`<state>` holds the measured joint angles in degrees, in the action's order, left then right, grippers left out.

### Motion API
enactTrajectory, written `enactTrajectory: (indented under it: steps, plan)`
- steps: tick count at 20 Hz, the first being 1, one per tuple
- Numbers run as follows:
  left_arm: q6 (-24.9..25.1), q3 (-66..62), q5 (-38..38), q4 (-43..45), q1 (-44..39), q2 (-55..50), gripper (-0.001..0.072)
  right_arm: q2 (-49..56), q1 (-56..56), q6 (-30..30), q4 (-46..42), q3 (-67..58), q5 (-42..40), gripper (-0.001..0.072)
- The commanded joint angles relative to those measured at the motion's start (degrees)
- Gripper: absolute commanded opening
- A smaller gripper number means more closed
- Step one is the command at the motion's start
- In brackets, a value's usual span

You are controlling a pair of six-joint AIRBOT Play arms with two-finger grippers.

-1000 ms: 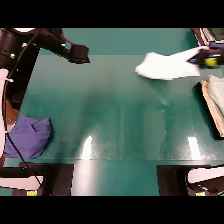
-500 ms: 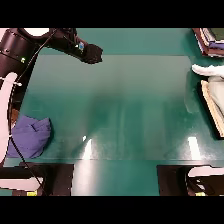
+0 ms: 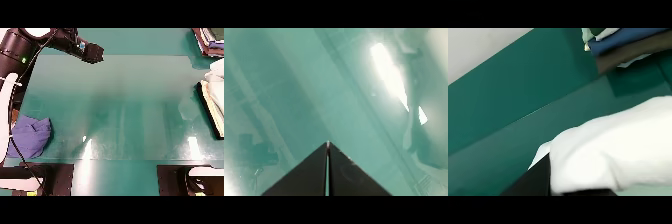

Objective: Fold the shirts.

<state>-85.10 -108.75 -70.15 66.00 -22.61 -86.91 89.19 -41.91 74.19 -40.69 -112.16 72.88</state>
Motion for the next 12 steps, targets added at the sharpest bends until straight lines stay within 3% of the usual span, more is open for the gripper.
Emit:
enactTrajectory:
  steps: [1,10,11,12]
  plan:
    - [0.02,0.02,-0.76,0.00,-0.02,-0.04,0.0028,-4.81,-3.65,0.26,-0.09,6.12,4.09,0.0014]
    - [1.75,0.02,-1.95,0.00,-0.02,-0.04,0.0028,-18.71,-14.25,0.37,-21.90,28.26,12.59,0.0022]
    - [2.32,0.02,-2.36,0.00,-0.02,-0.04,0.0028,-19.74,-15.54,0.37,-23.04,30.45,13.07,0.0069]
    - [3.06,0.02,-2.80,0.00,-0.02,-0.04,0.0028,-20.72,-16.81,0.37,-23.98,32.65,13.27,0.0192]
